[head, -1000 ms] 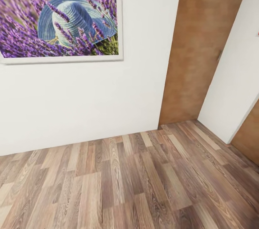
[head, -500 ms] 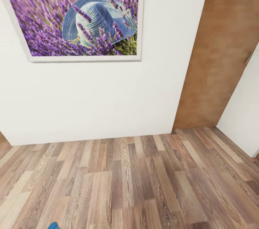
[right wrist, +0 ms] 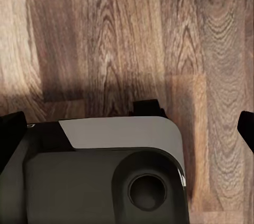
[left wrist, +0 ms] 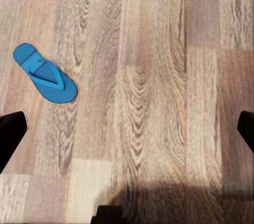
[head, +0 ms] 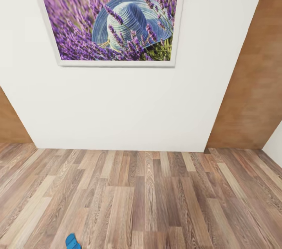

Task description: In the bedroom, move the book from the bed onto either nightstand, and place the two sandals side by side next to the bed.

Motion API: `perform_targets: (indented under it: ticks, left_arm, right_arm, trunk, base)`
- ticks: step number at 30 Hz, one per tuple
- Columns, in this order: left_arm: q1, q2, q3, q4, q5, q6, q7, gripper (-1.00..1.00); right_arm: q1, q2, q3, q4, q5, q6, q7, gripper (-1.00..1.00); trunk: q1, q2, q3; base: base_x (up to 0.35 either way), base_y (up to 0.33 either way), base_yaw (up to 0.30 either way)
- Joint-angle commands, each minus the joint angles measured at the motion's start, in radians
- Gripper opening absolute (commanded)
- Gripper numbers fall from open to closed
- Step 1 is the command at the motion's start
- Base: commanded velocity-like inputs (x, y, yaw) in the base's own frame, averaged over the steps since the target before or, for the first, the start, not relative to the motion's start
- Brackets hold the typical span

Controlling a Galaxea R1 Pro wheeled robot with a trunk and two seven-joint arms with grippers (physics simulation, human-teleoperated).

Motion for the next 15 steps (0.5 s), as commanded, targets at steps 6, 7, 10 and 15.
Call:
perform_targets:
  ticks: [6,7,10,15]
  left_arm:
    - [0.000,0.000,0.000,0.000,0.004,-0.002,0.000,1.00]
    - [0.000,0.000,0.000,0.000,0.004,-0.002,0.000,1.00]
    - [0.000,0.000,0.000,0.000,0.004,-0.002,0.000,1.00]
    - [0.000,-0.001,0.000,0.000,0.004,-0.002,0.000,1.00]
  right_arm:
    - [0.000,0.000,-0.001,0.000,-0.008,-0.002,0.002,1.00]
    - [0.000,0.000,-0.001,0.000,-0.008,-0.002,0.002,1.00]
    - [0.000,0.000,-0.001,0.000,-0.008,-0.002,0.002,1.00]
    - [0.000,0.000,-0.001,0.000,-0.008,-0.002,0.002,1.00]
  trunk:
    - [0.000,0.000,-0.001]
    - [0.000,0.000,-0.001]
    - [0.000,0.000,-0.001]
    - [0.000,0.000,-0.001]
  base:
    - [0.248,0.000,0.281]
    - [0.297,0.000,0.282]
    - [0.305,0.000,0.282]
    - [0.313,0.000,0.281]
